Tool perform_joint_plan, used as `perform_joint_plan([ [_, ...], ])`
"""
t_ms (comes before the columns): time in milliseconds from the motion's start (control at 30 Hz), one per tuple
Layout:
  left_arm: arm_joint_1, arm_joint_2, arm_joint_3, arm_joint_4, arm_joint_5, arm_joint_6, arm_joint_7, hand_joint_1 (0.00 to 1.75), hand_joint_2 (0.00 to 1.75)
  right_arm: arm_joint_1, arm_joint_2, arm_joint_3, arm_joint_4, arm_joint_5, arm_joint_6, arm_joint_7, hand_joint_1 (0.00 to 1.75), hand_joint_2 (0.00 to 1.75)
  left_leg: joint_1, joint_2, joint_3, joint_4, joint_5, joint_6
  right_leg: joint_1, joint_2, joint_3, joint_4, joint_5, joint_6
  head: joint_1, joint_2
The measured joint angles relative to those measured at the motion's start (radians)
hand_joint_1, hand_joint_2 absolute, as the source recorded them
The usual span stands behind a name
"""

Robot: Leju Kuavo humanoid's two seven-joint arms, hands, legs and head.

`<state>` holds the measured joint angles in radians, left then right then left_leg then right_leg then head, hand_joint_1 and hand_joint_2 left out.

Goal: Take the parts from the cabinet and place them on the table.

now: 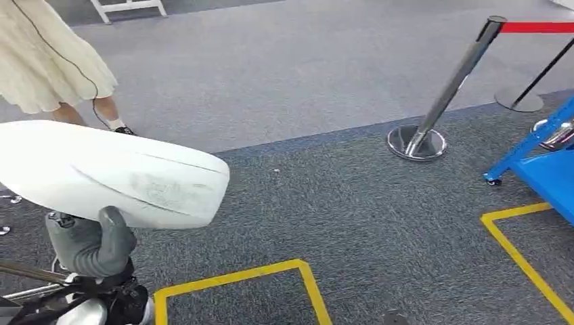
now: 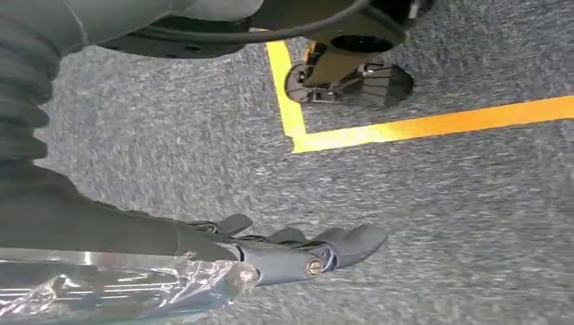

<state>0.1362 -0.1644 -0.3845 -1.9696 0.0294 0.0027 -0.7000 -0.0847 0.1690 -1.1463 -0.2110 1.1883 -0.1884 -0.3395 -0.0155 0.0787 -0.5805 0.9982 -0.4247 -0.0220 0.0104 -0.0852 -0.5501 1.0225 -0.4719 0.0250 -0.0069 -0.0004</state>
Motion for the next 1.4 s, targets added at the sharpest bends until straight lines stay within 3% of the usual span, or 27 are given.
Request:
perform_joint_plan([
  [33, -0.002, -0.003, 0.0, 0.0, 0.0, 0.0, -0.001, 1.75, 1.75, 0.0, 0.0, 0.0, 0.0, 0.0, 0.0, 0.0, 0.0, 1.75, 0.0, -0.008, -0.004, -0.003, -0.001, 0.01, 0.0, -0.011, -0.001, -0.001, 0.0, 0.003, 0.0, 0.0],
  [133, 0.0, -0.004, 0.004, 0.002, 0.0, -0.002, -0.001, 1.75, 1.75, -0.004, 0.0, 0.0, 0.0, 0.0, 0.0, 0.0, 0.0, 1.75, 0.0, -0.046, -0.007, -0.013, 0.004, 0.026, -0.001, -0.043, 0.01, -0.007, -0.004, 0.018, 0.002, 0.0],
  [200, -0.002, -0.006, 0.006, 0.002, 0.0, -0.004, -0.001, 1.75, 1.75, -0.005, 0.0, 0.0, 0.0, 0.0, -0.001, 0.0, 0.0, 1.75, 0.01, -0.064, -0.002, -0.017, 0.009, 0.035, -0.007, 0.046, -0.011, 0.046, -0.043, 0.028, 0.008, 0.0],
  [233, -0.003, -0.008, 0.006, 0.003, 0.0, -0.005, -0.001, 1.75, 1.75, -0.004, 0.0, 0.0, 0.0, 0.0, -0.001, 0.0, 0.0, 1.75, 0.011, -0.074, -0.002, -0.017, 0.01, 0.037, -0.009, 0.068, -0.045, 0.119, -0.079, 0.03, 0.013, 0.0],
  [300, -0.002, -0.011, 0.007, 0.006, 0.0, -0.007, -0.001, 1.75, 1.75, 0.002, 0.0, -0.001, 0.0, 0.0, -0.002, 0.005, 0.0, 1.75, 0.011, -0.1, -0.003, -0.017, 0.01, 0.039, -0.01, 0.08, -0.127, 0.282, -0.143, 0.034, 0.016, 0.0],
  [333, -0.002, -0.011, 0.008, 0.008, 0.0, -0.008, -0.001, 1.75, 1.75, 0.005, 0.0, -0.002, 0.0, 0.0, -0.003, 0.006, 0.0, 1.75, 0.011, -0.115, -0.002, -0.017, 0.01, 0.039, -0.01, 0.081, -0.149, 0.313, -0.142, 0.033, 0.015, 0.0],
  [367, -0.002, -0.011, 0.009, 0.008, 0.0, -0.008, -0.001, 1.75, 1.75, 0.005, 0.0, -0.003, 0.0, 0.0, -0.003, 0.006, 0.0, 1.75, 0.013, -0.129, -0.001, -0.016, 0.01, 0.038, -0.011, 0.081, -0.145, 0.294, -0.117, 0.034, 0.016, 0.0],
  [433, -0.002, -0.012, 0.011, 0.009, -0.001, -0.008, -0.001, 1.75, 1.75, 0.004, 0.0, -0.004, 0.0, 0.0, -0.003, 0.006, 0.0, 1.75, 0.017, -0.159, 0.0, -0.013, 0.01, 0.033, -0.018, 0.096, -0.082, 0.147, -0.024, 0.038, 0.018, 0.0],
  [467, -0.002, -0.012, 0.012, 0.009, -0.001, -0.008, -0.001, 1.75, 1.75, 0.004, 0.0, -0.005, 0.0, 0.001, -0.003, 0.006, 0.0, 1.75, 0.019, -0.172, -0.001, -0.009, 0.008, 0.028, -0.027, 0.135, -0.04, 0.057, 0.02, 0.044, 0.018, 0.0],
  [500, -0.002, -0.013, 0.013, 0.009, -0.001, -0.008, -0.001, 1.75, 1.75, 0.004, 0.0, -0.006, 0.0, 0.001, -0.003, 0.006, 0.0, 1.75, 0.016, -0.183, -0.006, -0.002, 0.006, 0.019, -0.036, 0.198, -0.023, 0.017, 0.008, 0.048, 0.019, 0.0],
  [633, -0.001, -0.014, 0.016, 0.01, -0.004, -0.008, -0.001, 1.75, 1.75, 0.003, 0.0, -0.011, 0.0, 0.001, -0.001, 0.0, 0.0, 1.75, 0.029, -0.229, -0.027, -0.003, 0.021, -0.008, -0.025, 0.165, -0.02, 0.012, 0.009, 0.02, 0.019, 0.0],
  [667, 0.0, -0.014, 0.016, 0.01, -0.008, -0.008, -0.001, 1.75, 1.75, 0.002, 0.0, -0.012, 0.0, 0.002, 0.002, -0.005, 0.0, 1.75, 0.029, -0.217, -0.031, 0.0, 0.019, -0.01, -0.031, 0.148, -0.018, 0.005, 0.012, 0.011, 0.018, 0.0],
  [700, -0.001, -0.013, 0.016, 0.01, -0.008, -0.007, -0.001, 1.75, 1.75, 0.0, 0.0, -0.012, 0.0, 0.002, 0.002, -0.009, 0.0, 1.75, 0.019, -0.154, -0.042, 0.026, -0.005, -0.013, -0.029, 0.135, -0.017, 0.004, 0.015, 0.006, 0.011, 0.0],
  [733, -0.002, -0.014, 0.016, 0.01, -0.008, -0.006, -0.001, 1.75, 1.75, 0.0, 0.0, -0.012, 0.0, 0.002, 0.003, -0.01, 0.0, 1.75, 0.019, -0.124, -0.071, 0.085, -0.042, -0.016, -0.026, 0.121, -0.018, 0.004, 0.014, 0.001, 0.006, 0.0],
  [800, -0.002, -0.013, 0.017, 0.011, -0.009, -0.005, -0.001, 1.75, 1.75, 0.006, 0.0, -0.014, 0.0, 0.005, 0.004, -0.01, 0.0, 1.75, 0.02, -0.099, -0.143, 0.234, -0.109, -0.018, -0.019, 0.088, -0.019, 0.004, 0.012, -0.003, 0.005, 0.0],
  [833, -0.001, -0.013, 0.017, 0.012, -0.009, -0.005, -0.001, 1.75, 1.75, 0.009, -0.001, -0.014, 0.0, 0.006, 0.004, -0.01, 0.0, 1.75, 0.019, -0.095, -0.174, 0.295, -0.125, -0.016, -0.016, 0.07, -0.019, 0.004, 0.011, -0.004, 0.006, 0.0],
  [867, 0.001, -0.012, 0.018, 0.012, -0.009, -0.004, -0.001, 1.75, 1.75, 0.009, -0.001, -0.014, 0.0, 0.007, 0.004, -0.01, 0.0, 1.75, 0.019, -0.094, -0.176, 0.303, -0.116, -0.014, -0.014, 0.053, -0.019, 0.004, 0.011, -0.004, 0.006, 0.0],
  [933, 0.002, -0.011, 0.018, 0.012, -0.009, -0.004, -0.001, 1.75, 1.75, 0.006, -0.001, -0.014, 0.0, 0.01, 0.006, -0.01, 0.0, 1.75, 0.016, -0.089, -0.118, 0.198, -0.046, -0.005, -0.012, 0.027, -0.016, 0.004, 0.009, -0.005, 0.006, 0.0],
  [967, 0.002, -0.011, 0.018, 0.012, -0.009, -0.004, -0.001, 1.75, 1.75, 0.005, -0.001, -0.014, 0.0, 0.011, 0.008, -0.01, 0.0, 1.75, 0.011, -0.073, -0.076, 0.126, -0.014, 0.0, -0.012, 0.019, -0.014, 0.004, 0.008, -0.004, 0.006, 0.0],
  [1000, 0.001, -0.012, 0.018, 0.012, -0.009, -0.004, -0.001, 1.75, 1.75, 0.003, -0.001, -0.014, 0.0, 0.011, 0.008, -0.011, 0.0, 1.75, 0.001, -0.007, -0.02, 0.036, 0.008, 0.009, -0.01, 0.008, -0.01, 0.004, 0.007, -0.001, 0.005, 0.0],
  [1033, -0.002, -0.012, 0.018, 0.012, -0.009, -0.005, -0.001, 1.75, 1.75, 0.004, -0.001, -0.014, 0.0, 0.011, 0.008, -0.012, 0.0, 1.75, -0.008, 0.012, -0.007, -0.001, -0.008, 0.012, -0.002, -0.001, -0.011, 0.009, 0.0, 0.005, 0.003, 0.0],
  [1167, 0.001, -0.013, 0.021, 0.012, -0.007, -0.01, -0.001, 1.75, 1.75, -0.001, -0.001, -0.014, 0.0, 0.012, 0.008, -0.013, 0.0, 1.75, -0.003, -0.039, -0.011, -0.006, 0.0, 0.031, -0.002, -0.042, 0.004, 0.0, -0.005, 0.023, 0.003, 0.0],
  [1233, -0.001, -0.014, 0.02, 0.012, -0.006, -0.014, -0.001, 1.75, 1.75, -0.002, -0.002, -0.014, 0.0, 0.014, 0.008, -0.012, 0.0, 1.75, 0.005, -0.057, -0.009, -0.007, 0.005, 0.039, -0.006, 0.048, -0.026, 0.066, -0.048, 0.035, 0.01, 0.0],
  [1267, -0.001, -0.015, 0.02, 0.012, -0.006, -0.015, -0.001, 1.75, 1.75, 0.0, -0.002, -0.014, 0.0, 0.014, 0.008, -0.012, 0.0, 1.75, 0.006, -0.069, -0.009, -0.007, 0.005, 0.042, -0.007, 0.069, -0.063, 0.146, -0.089, 0.036, 0.013, 0.0],
  [1333, 0.001, -0.015, 0.02, 0.013, -0.008, -0.017, -0.001, 1.75, 1.75, 0.006, -0.002, -0.014, 0.0, 0.014, 0.008, -0.012, 0.0, 1.75, 0.006, -0.097, -0.011, -0.007, 0.006, 0.045, -0.007, 0.08, -0.139, 0.294, -0.144, 0.039, 0.015, 0.0],
  [1367, 0.001, -0.015, 0.02, 0.015, -0.008, -0.017, -0.001, 1.75, 1.75, 0.008, -0.003, -0.014, 0.0, 0.014, 0.008, -0.013, 0.0, 1.75, 0.006, -0.113, -0.011, -0.007, 0.007, 0.046, -0.007, 0.081, -0.155, 0.316, -0.137, 0.039, 0.016, 0.0],
  [1400, 0.002, -0.015, 0.02, 0.015, -0.008, -0.017, -0.001, 1.75, 1.75, 0.008, -0.003, -0.014, 0.0, 0.014, 0.008, -0.013, 0.0, 1.75, 0.007, -0.128, -0.01, -0.006, 0.007, 0.045, -0.007, 0.081, -0.145, 0.285, -0.106, 0.038, 0.016, 0.0],
])
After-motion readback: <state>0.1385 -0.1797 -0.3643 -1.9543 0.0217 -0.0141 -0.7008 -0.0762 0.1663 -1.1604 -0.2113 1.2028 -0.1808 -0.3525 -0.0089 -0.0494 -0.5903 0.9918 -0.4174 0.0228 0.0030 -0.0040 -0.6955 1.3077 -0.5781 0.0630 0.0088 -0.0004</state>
